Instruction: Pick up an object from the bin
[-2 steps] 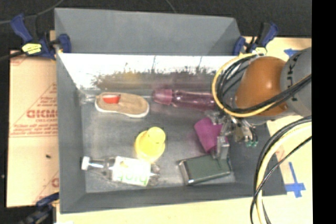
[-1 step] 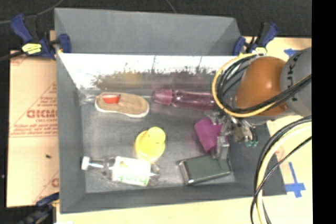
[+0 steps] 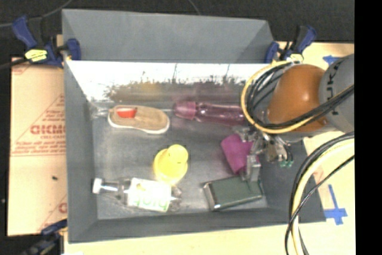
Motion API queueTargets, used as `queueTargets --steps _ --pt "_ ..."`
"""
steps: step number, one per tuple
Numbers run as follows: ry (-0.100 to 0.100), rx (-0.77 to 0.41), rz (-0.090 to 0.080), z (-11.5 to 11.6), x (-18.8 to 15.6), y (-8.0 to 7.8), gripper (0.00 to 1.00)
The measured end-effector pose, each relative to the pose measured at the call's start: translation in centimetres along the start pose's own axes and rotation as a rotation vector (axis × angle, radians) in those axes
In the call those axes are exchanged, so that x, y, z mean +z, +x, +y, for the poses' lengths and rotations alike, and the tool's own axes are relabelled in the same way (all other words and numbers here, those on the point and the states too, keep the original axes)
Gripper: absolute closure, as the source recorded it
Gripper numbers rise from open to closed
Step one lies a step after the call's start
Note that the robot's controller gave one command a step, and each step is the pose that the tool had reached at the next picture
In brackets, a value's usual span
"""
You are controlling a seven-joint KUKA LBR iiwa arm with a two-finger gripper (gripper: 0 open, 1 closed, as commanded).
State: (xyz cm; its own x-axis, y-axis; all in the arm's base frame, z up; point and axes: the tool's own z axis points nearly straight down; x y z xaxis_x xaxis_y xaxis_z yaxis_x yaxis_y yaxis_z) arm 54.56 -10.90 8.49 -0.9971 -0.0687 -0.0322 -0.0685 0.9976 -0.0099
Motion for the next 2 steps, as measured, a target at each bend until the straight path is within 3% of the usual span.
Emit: queueTargets --steps 2 --pt "0.0 -0.001 0.0 0.0 0.0 0.0 1.0"
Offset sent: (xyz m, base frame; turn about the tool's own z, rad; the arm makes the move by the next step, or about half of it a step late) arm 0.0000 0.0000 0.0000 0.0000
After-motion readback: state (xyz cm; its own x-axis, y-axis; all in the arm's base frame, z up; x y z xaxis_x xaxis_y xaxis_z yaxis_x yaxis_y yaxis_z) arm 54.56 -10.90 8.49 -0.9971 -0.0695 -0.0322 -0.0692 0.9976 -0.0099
